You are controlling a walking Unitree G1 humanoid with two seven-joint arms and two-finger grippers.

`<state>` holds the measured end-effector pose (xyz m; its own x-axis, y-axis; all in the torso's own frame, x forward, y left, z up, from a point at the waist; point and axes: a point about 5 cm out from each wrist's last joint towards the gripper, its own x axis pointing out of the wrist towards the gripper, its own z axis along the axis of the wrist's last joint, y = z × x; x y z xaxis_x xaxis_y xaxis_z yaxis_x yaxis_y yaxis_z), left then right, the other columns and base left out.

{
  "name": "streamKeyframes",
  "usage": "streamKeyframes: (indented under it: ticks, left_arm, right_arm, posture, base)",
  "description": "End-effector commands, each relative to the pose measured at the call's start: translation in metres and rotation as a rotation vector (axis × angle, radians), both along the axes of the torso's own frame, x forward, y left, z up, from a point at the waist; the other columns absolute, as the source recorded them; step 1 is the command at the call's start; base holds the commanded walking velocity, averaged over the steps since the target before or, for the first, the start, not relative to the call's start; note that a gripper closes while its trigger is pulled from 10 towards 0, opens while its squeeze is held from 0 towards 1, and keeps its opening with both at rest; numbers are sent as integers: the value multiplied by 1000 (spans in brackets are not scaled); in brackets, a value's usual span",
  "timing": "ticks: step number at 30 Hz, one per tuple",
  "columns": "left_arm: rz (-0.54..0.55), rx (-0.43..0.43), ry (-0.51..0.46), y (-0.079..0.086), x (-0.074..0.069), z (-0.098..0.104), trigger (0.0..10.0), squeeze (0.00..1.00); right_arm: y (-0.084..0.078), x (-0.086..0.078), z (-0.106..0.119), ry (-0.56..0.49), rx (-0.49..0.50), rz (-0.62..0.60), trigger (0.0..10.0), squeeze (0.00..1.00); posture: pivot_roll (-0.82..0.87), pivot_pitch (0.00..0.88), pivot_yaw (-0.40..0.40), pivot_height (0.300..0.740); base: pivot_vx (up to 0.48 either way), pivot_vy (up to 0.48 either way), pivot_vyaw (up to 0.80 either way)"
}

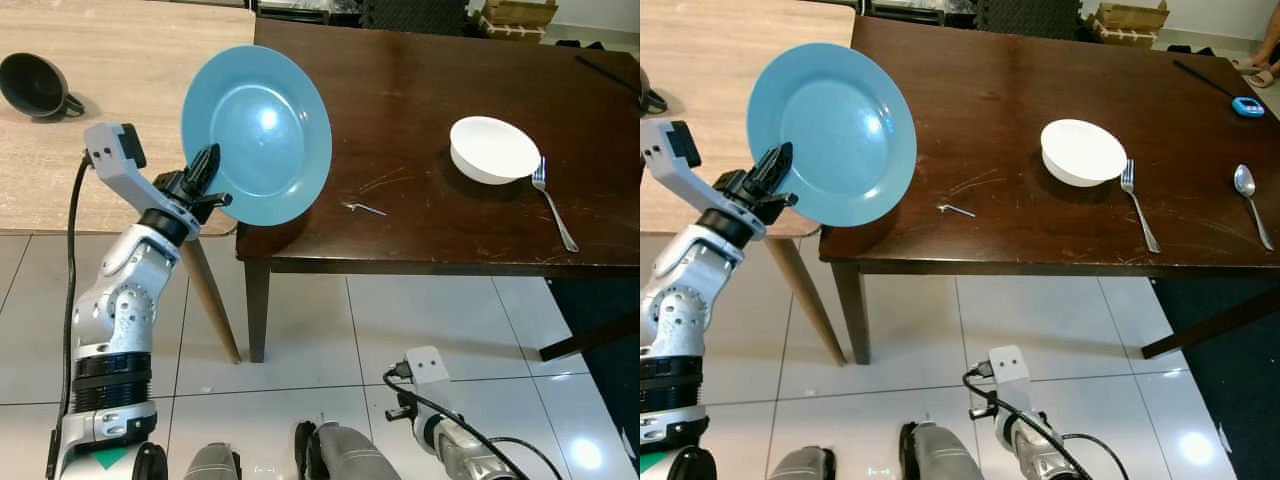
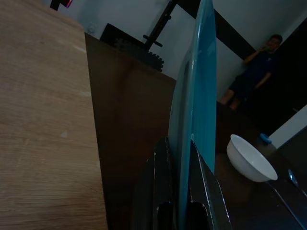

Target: Setting the table

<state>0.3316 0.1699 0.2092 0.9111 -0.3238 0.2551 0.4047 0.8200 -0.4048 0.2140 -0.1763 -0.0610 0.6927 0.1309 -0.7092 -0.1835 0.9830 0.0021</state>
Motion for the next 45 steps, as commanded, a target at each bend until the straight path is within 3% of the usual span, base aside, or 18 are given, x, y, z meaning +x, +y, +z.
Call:
streamKeyframes:
  ticks: [1,5,7,13,17,20,21,22,24,25,28,35,38,39,40,41,43,45]
  left_arm:
    - [-9,52,-1,-4,-1,-3,10000,0]
    - [-103,105,-1,-9,-8,-12,10000,0]
    - [-236,40,-39,-13,-18,-8,10000,0]
    - [-405,-39,-59,-16,-28,-1,10000,0]
    - [-527,-14,-22,-19,-36,-6,10000,0]
    - [-708,144,91,-23,-53,-30,10000,0]
    - [-708,144,91,-23,-53,-30,10000,0]
    - [-754,234,171,-21,-59,-45,10000,0]
    - [-767,288,217,-20,-61,-54,10000,0]
    - [-776,398,286,-17,-64,-69,10000,0]
    - [-783,496,358,-13,-67,-86,10000,0]
    - [-693,593,604,2,-76,-131,10000,0]
    - [-439,624,710,9,-69,-163,10000,0]
    - [-439,624,710,9,-69,-163,10000,0]
    - [-300,613,750,14,-65,-175,10000,0]
    - [-300,613,750,14,-65,-175,10000,0]
    - [-89,576,787,20,-64,-197,10000,0]
    - [-89,576,787,20,-64,-197,10000,0]
  right_arm:
    - [-4,-6,-4,20,-10,-13,10000,0]
    - [-3,-9,-6,17,-9,-11,10000,0]
    - [-3,-9,-6,14,-6,-11,10000,0]
    - [-5,-8,-5,8,-8,-13,10000,0]
    - [-5,-8,-5,7,-8,-13,10000,0]
    - [-4,-8,-5,6,-3,-11,10000,0]
    - [-4,-8,-5,6,-3,-11,10000,0]
    - [-4,-9,-6,8,-2,-8,10000,0]
    - [-4,-10,-6,12,-3,-7,10000,0]
    - [-4,-11,-7,18,-7,1,10000,0]
    - [-4,-11,-7,19,-15,19,10000,0]
    - [-4,-11,-8,24,-26,31,10000,0]
    - [-3,-13,-10,46,-23,22,10000,0]
    - [-3,-13,-10,46,-23,22,10000,0]
    - [-1,-14,-11,51,-22,23,10000,0]
    - [-1,-14,-11,51,-22,23,10000,0]
    - [1,-14,-11,51,-11,0,10000,0]
    - [1,-14,-11,51,-11,0,10000,0]
  posture:
    - [58,99,-56,740]
    - [66,90,-48,740]
    - [66,85,-47,740]
    - [70,71,-41,740]
    - [69,64,-38,740]
    - [69,64,-33,740]
    - [69,64,-33,740]
    - [69,69,-32,740]
    - [69,69,-32,740]
    - [69,69,-33,740]
    - [69,66,-32,740]
    - [67,66,-32,740]
    - [70,66,-36,740]
    - [70,66,-36,740]
    - [69,66,-36,740]
    - [69,66,-36,740]
    - [68,67,-42,740]
    - [68,67,-42,740]
  base:
    - [0,0,0]
    - [0,0,0]
    - [0,0,0]
    - [0,0,0]
    - [0,0,0]
    - [0,0,0]
    - [0,0,0]
    - [0,0,0]
    - [0,0,0]
    - [0,0,0]
    - [0,0,0]
    - [0,0,0]
    - [0,0,0]
    - [0,0,0]
    - [0,0,0]
    - [0,0,0]
    - [0,0,0]
    - [0,0,0]
